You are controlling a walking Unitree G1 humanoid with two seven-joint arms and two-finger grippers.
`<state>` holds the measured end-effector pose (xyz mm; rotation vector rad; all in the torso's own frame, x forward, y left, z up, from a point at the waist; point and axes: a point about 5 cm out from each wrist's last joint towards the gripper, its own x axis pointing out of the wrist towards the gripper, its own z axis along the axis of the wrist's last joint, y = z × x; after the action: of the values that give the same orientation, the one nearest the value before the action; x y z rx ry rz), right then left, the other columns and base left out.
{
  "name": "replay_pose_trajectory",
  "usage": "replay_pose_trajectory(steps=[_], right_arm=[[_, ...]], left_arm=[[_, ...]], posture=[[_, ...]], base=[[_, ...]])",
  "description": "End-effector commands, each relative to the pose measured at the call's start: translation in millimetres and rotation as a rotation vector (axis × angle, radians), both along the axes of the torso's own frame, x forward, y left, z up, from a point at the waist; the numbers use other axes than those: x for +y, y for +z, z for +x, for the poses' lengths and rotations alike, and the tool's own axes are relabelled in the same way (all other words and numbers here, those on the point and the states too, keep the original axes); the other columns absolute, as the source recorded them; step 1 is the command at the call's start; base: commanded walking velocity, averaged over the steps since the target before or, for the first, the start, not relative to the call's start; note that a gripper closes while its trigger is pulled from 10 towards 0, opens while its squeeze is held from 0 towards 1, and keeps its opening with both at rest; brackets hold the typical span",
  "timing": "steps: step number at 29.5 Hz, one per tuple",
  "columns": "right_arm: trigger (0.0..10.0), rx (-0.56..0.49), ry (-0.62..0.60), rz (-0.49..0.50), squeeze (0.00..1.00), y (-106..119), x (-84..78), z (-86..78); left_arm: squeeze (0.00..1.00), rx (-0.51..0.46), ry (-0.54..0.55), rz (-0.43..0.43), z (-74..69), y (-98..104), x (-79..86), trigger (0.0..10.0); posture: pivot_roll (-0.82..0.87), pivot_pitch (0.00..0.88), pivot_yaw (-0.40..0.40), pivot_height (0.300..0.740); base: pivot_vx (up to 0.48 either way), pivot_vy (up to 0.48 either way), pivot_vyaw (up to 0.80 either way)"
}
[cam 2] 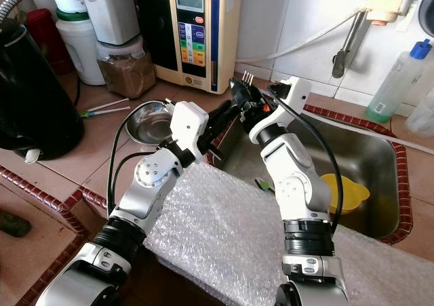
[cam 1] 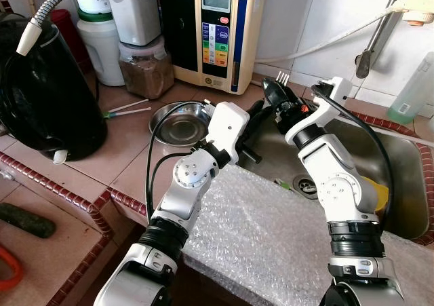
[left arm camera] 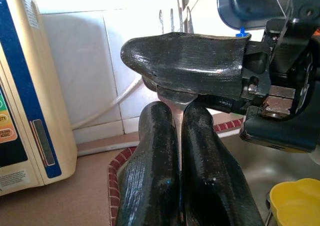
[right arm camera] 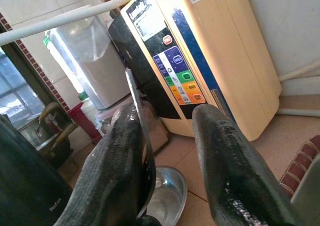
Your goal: Kitchen organization
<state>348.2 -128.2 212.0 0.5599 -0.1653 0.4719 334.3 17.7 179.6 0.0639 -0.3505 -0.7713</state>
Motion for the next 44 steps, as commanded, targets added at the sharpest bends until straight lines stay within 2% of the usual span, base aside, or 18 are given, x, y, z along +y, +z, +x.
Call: replay_pose_trajectory(steps=[1,5,6,7,8,9,11,14,17,23,30,31,33,38,44], right_arm=[[0.0,0.018,-0.119,0.003,0.0,0.1,-25.8,4.4],[0.0,0.019,-0.132,-0.006,0.0,0.5,-32.6,4.9],[0.0,0.019,-0.138,-0.01,0.0,0.8,-34.8,5.0],[0.0,0.019,-0.138,-0.01,0.0,0.8,-34.8,5.0],[0.0,0.019,-0.142,-0.011,0.0,0.9,-36.2,5.0],[0.0,0.018,-0.146,-0.013,0.0,1.2,-37.3,5.0],[0.0,0.017,-0.153,-0.015,0.0,1.5,-38.4,5.1],[0.0,-0.013,-0.267,-0.098,0.0,4.5,-45.6,7.9],[0.0,-0.041,-0.353,-0.134,0.0,11.1,-52.0,10.0],[0.0,-0.023,-0.363,-0.113,0.0,11.4,-55.9,12.3],[0.0,-0.03,-0.398,-0.139,0.0,13.8,-64.0,14.8],[0.0,-0.038,-0.409,-0.137,0.0,16.5,-65.4,15.8],[0.0,-0.046,-0.421,-0.142,0.0,18.5,-66.0,16.6],[0.0,-0.073,-0.472,-0.175,0.0,23.0,-67.8,17.2],[0.0,-0.101,-0.602,-0.26,0.0,27.8,-83.0,18.5]], left_arm=[[0.0,-0.053,0.009,-0.014,2.1,10.0,3.8,0.0],[0.0,-0.047,0.053,-0.012,8.3,11.2,10.8,0.0],[0.0,-0.052,0.066,-0.005,9.9,11.7,13.2,5.7],[0.0,-0.052,0.066,-0.005,9.9,11.7,13.2,5.7],[0.0,-0.058,0.074,0.003,10.8,12.1,14.6,8.5],[0.0,-0.063,0.078,0.009,11.5,12.4,15.6,10.0],[0.0,-0.063,0.081,0.011,12.3,12.7,16.4,10.0],[0.0,-0.062,0.083,0.016,14.8,14.7,15.7,10.0],[0.0,-0.071,0.078,0.021,16.2,17.3,16.3,10.0],[0.0,-0.074,0.096,0.034,19.3,17.3,21.4,10.0],[0.0,-0.066,0.103,0.041,21.6,14.7,26.6,10.0],[0.96,-0.057,0.117,0.034,22.7,13.4,29.0,10.0],[1.0,-0.046,0.129,0.023,23.7,12.2,31.1,10.0],[1.0,-0.038,0.135,0.017,24.1,9.9,32.6,10.0],[1.0,-0.025,0.122,0.026,23.1,6.3,34.1,10.0]], posture=[[-0.01,0.0,0.018,0.74],[-0.01,0.0,0.018,0.74],[-0.01,0.0,0.018,0.74],[-0.01,0.0,0.018,0.74],[-0.01,0.0,0.018,0.74],[-0.01,0.0,0.02,0.74],[-0.01,0.0,0.02,0.74],[0.0,0.0,0.018,0.74],[0.01,0.0,0.019,0.74],[0.01,0.0,0.015,0.74],[0.02,0.0,0.003,0.74],[0.02,0.0,0.002,0.74],[0.02,0.0,0.001,0.74],[0.03,0.0,-0.002,0.74],[0.03,0.0,0.002,0.74]], base=[[0.0,0.0,0.0],[0.0,0.0,0.0],[0.0,0.0,0.0],[0.0,0.0,0.0],[0.0,0.0,0.0],[0.0,0.0,0.0],[0.0,0.0,0.0],[0.0,0.0,0.0],[0.0,0.0,0.0],[0.0,0.0,0.0],[0.0,0.0,0.0],[0.0,0.0,0.0],[0.0,0.0,0.0],[0.0,0.0,0.0],[0.0,0.0,0.0]])
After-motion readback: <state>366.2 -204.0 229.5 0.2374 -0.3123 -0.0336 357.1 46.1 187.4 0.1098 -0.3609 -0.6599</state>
